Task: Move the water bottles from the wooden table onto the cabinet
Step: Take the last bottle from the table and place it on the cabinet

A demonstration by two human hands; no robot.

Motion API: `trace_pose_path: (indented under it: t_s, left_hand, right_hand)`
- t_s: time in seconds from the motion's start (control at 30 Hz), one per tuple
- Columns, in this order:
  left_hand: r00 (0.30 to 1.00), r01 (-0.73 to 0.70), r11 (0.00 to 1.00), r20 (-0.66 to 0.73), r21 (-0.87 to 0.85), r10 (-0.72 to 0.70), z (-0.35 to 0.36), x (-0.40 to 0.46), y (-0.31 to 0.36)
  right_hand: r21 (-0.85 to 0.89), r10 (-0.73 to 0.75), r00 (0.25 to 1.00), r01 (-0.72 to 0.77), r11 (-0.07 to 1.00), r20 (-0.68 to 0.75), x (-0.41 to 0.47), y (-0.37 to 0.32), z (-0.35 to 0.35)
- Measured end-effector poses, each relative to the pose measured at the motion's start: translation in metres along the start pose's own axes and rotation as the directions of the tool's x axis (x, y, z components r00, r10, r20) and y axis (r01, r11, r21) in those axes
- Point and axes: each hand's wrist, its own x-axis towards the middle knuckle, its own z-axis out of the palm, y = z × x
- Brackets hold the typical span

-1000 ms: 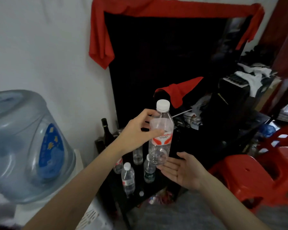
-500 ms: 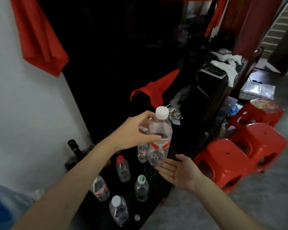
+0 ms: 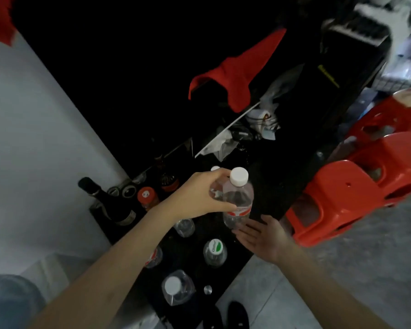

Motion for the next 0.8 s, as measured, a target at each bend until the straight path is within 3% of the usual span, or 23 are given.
trace_pose_path:
  t_s: [0.17,0.43,0.67,0.8]
  left_hand:
    - [0.997,0.049,0.998,0.056,-0.031,-0.047,0.028,0.009,-0.043]
    - [0.985,0.124,0.990,0.113,0.061,-0.131,0.060,0.029,-0.072]
    - [0.973,0.110,0.989,0.191,0.102,-0.128,0.077,0.040,-0.064]
    - [0.964,0.105,0.984,0.228,0.146,-0.137,0.084,0.045,-0.061]
  right_hand:
    - [0.023,0.042,0.998,-0.041,0.999,-0.038,0.046,0.009,-0.011]
    - [0.024,0.052,0.994,-0.050,0.998,-0.097,0.092,0.003,-0.026]
    - [-0.165,0.062,0.983,-0.090,0.982,-0.171,0.095,-0.003,-0.027]
    - [-0.179,0.067,0.971,-0.109,0.978,-0.227,0.096,-0.006,-0.027]
